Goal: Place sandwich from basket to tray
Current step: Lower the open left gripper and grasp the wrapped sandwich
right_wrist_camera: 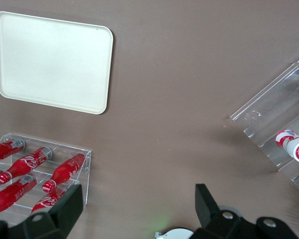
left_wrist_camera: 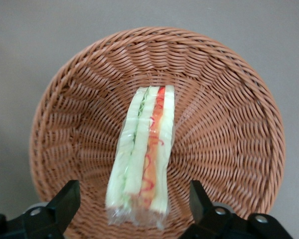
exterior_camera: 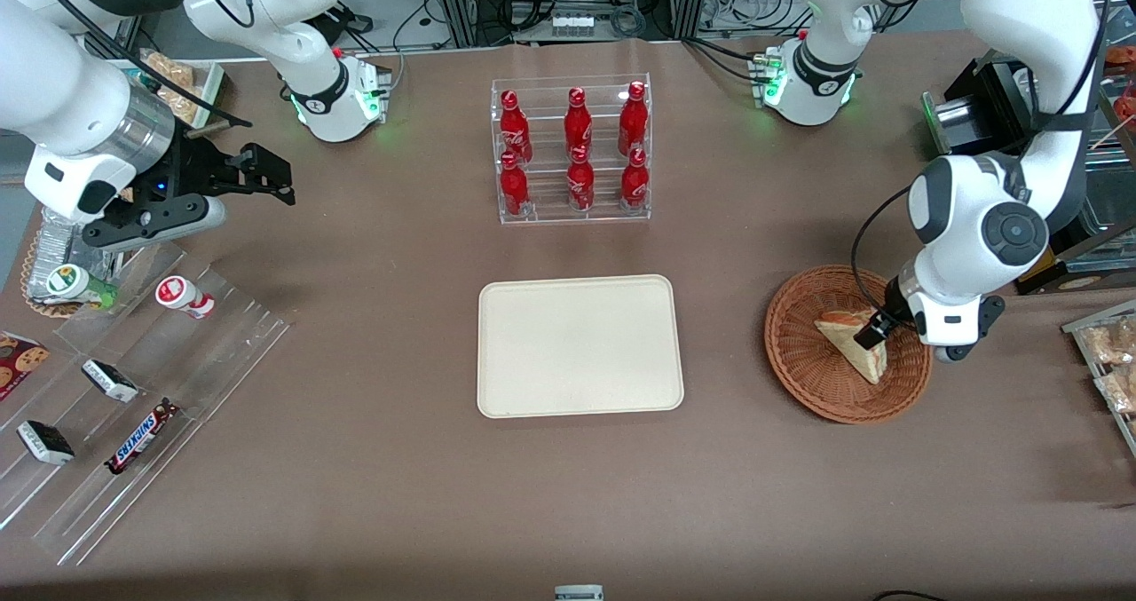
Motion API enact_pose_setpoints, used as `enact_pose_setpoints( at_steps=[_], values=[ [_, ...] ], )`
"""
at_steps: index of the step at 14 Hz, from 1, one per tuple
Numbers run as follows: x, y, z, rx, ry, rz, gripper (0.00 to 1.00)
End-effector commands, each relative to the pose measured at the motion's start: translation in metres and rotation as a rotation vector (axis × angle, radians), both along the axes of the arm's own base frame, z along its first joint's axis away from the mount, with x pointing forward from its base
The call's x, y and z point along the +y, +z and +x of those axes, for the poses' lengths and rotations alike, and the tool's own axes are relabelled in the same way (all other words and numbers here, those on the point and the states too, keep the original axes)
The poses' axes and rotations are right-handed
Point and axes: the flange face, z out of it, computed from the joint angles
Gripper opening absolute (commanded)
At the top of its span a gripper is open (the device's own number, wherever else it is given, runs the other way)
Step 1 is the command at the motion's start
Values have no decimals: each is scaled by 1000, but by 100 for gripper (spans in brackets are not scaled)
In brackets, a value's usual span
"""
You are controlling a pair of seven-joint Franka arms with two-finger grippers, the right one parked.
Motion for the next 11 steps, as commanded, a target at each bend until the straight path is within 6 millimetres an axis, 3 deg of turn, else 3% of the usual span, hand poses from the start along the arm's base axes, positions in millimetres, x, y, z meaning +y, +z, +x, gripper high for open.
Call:
enact_pose_setpoints(
  at_steps=[1, 2, 3, 5, 7, 9, 11],
  values=[
    [-2, -20, 2, 1, 84, 6, 58],
    [-1, -20, 2, 4, 86, 6, 30],
    [-2, -18, 3, 4, 86, 7, 13],
    [-7, -5, 8, 3, 75, 7, 8],
    [-29, 20, 23, 26, 30, 10, 6],
    [-65, 43, 39, 6, -24, 9, 6],
    [-119, 61, 48, -5, -102, 2, 6]
  ],
)
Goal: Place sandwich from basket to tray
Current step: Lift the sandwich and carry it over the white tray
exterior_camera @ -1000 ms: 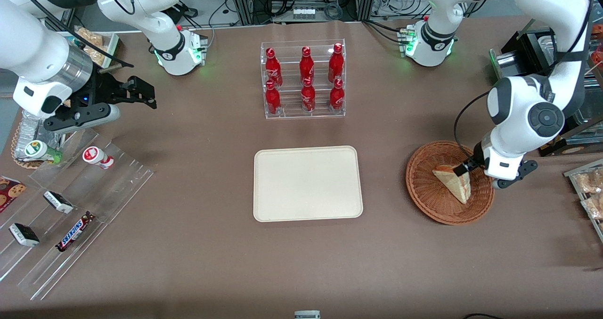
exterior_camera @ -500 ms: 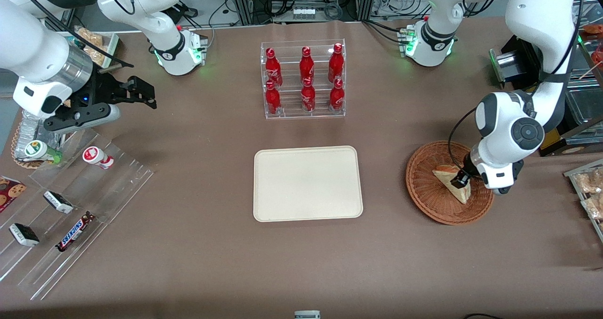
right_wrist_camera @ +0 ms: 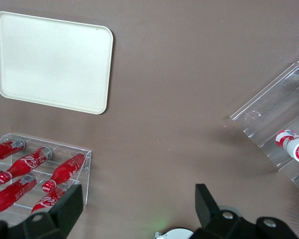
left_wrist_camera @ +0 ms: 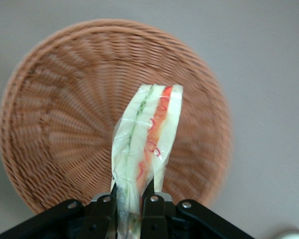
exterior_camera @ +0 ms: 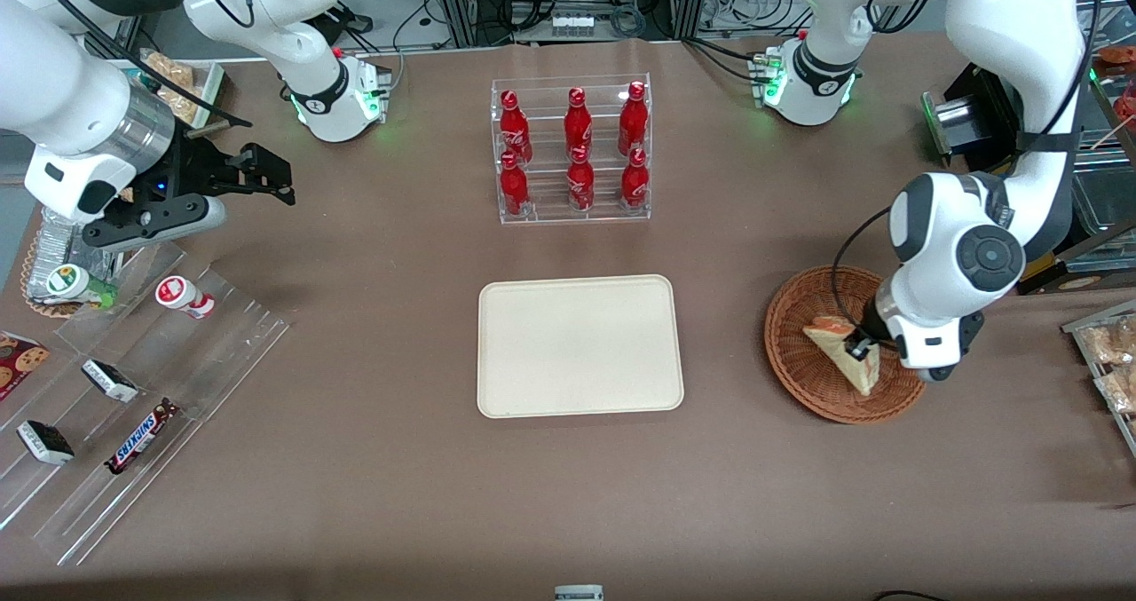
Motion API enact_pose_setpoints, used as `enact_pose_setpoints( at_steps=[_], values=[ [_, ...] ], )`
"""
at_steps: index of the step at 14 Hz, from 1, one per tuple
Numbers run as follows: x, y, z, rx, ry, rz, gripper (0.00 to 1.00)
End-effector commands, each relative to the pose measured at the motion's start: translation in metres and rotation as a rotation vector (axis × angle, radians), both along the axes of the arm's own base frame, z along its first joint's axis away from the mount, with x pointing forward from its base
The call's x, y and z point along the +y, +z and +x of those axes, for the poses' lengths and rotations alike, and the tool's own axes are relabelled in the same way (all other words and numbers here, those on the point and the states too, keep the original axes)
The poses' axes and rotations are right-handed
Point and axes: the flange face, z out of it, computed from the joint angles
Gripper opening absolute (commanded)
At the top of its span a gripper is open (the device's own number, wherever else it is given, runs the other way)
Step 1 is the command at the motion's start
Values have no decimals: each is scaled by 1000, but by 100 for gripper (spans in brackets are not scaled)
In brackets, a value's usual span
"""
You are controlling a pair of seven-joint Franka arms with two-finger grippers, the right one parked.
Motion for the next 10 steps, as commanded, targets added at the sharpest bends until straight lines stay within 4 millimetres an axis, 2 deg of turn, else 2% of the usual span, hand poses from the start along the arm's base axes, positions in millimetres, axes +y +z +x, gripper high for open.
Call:
enact_pose_setpoints(
  at_steps=[1, 4, 6, 8, 10],
  values=[
    [-81, 14, 10, -9, -115, 2, 5],
    [-192, -1, 5, -30, -260, -13, 4],
    [-261, -11, -9, -40, -348, -28, 4],
    [-323, -27, -40, -52, -449, -33, 4],
    [-360, -38, -53, -105, -490, -65, 4]
  ],
)
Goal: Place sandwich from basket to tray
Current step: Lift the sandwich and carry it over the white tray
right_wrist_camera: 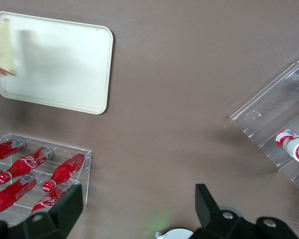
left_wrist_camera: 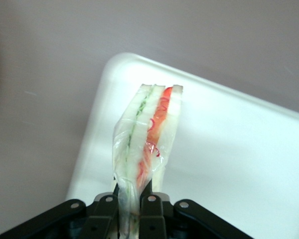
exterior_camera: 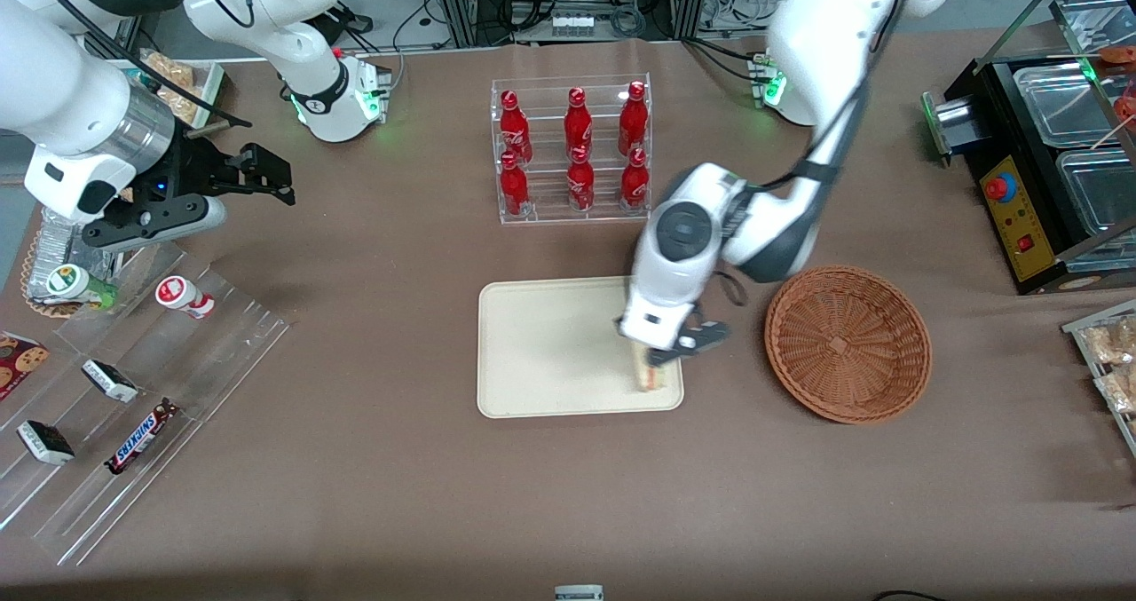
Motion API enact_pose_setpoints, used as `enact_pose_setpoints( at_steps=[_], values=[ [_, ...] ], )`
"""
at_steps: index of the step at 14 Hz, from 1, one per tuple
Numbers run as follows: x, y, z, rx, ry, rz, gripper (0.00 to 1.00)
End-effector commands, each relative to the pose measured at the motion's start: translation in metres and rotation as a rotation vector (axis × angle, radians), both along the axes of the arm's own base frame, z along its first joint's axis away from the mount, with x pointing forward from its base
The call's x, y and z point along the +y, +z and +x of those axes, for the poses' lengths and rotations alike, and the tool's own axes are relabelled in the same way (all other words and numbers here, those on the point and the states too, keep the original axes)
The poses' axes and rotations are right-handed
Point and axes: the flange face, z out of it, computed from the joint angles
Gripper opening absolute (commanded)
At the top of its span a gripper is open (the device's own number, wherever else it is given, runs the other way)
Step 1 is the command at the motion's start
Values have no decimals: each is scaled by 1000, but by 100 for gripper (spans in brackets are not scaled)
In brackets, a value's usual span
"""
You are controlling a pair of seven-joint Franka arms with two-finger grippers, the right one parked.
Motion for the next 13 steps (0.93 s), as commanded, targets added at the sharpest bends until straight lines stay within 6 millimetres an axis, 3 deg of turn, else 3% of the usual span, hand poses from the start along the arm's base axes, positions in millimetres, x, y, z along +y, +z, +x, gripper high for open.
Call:
enact_pose_setpoints(
  at_steps=[1, 4, 5, 6, 7, 8, 9, 13],
  values=[
    [-44, -14, -11, -49, -48, -29, 4],
    [-69, -38, -30, -64, -74, -38, 5],
    [-70, -45, -32, -64, -78, -29, 8],
    [-70, -49, -32, -63, -70, -29, 17],
    [-71, -51, -33, -62, -60, -30, 43],
    [-71, -47, -32, -64, -45, -34, 91],
    [-71, -37, -31, -70, -27, -39, 100],
    [-48, 54, -27, -67, 8, -4, 100]
  ],
)
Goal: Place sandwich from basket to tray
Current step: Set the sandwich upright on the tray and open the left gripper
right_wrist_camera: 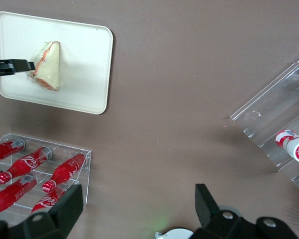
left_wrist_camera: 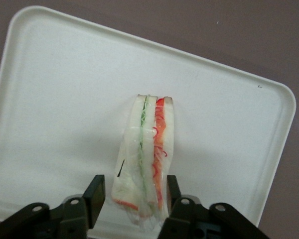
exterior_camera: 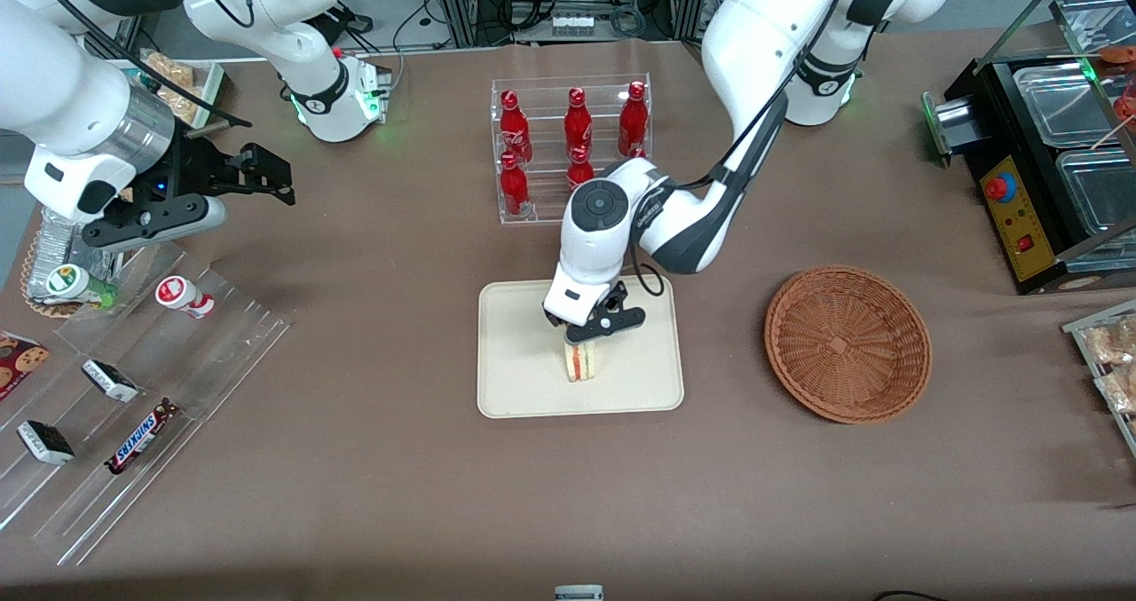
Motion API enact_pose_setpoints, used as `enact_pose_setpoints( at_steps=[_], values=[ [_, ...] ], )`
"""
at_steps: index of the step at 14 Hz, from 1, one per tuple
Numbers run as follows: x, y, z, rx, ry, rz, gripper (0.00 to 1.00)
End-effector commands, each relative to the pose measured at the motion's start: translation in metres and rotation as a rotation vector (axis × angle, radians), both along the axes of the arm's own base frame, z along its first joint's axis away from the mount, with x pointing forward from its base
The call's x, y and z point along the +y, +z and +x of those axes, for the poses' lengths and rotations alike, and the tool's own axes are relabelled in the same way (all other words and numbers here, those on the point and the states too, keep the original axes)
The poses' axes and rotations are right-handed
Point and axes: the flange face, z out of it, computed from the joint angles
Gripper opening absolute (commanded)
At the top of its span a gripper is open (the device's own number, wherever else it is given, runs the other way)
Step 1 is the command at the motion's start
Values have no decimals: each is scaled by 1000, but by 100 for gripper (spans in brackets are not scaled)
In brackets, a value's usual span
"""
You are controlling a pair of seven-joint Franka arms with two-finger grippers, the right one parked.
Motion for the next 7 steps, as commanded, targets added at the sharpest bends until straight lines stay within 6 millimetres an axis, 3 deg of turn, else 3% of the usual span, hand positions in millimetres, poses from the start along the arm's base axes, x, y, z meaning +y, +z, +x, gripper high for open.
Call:
enact_pose_setpoints(
  at_steps=[1, 2, 4, 7],
  values=[
    [29, 76, 2, -12, 42, 33, 100],
    [57, 98, 16, -10, 62, 40, 100],
    [104, 139, 28, 16, -81, 86, 100],
    [200, 176, 52, 106, -115, 133, 100]
  ],
)
